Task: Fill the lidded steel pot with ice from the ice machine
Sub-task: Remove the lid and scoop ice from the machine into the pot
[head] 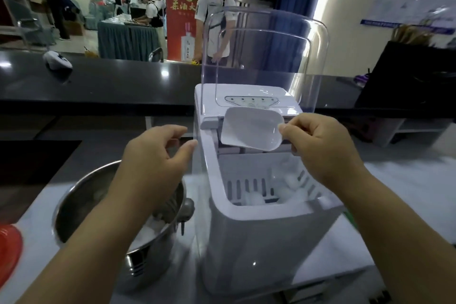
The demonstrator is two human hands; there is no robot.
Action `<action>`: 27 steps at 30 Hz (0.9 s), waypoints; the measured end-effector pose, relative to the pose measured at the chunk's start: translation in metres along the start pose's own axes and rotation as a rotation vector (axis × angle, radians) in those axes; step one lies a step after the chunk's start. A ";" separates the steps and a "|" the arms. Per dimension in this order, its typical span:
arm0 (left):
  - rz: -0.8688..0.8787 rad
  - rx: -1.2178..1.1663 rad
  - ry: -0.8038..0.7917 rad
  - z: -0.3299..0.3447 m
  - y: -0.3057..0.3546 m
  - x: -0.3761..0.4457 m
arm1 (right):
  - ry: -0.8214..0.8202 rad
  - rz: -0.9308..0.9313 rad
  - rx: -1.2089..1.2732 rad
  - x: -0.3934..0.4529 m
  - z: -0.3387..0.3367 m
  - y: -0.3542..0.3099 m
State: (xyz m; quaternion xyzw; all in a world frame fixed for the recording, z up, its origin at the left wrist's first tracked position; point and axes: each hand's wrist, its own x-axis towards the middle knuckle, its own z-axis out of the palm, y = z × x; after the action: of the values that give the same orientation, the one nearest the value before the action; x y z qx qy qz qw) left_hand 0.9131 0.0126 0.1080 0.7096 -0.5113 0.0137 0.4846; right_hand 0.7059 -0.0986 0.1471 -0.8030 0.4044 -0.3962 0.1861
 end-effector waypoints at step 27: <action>-0.169 -0.002 -0.096 0.050 0.025 -0.010 | -0.577 -0.465 -1.075 0.021 -0.017 0.009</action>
State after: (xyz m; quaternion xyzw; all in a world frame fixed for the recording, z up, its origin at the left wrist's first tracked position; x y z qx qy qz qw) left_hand 0.8663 -0.0156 0.0931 0.7496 -0.4724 -0.0617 0.4595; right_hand 0.6954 -0.1203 0.1627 -0.9248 0.2956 0.0628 -0.2311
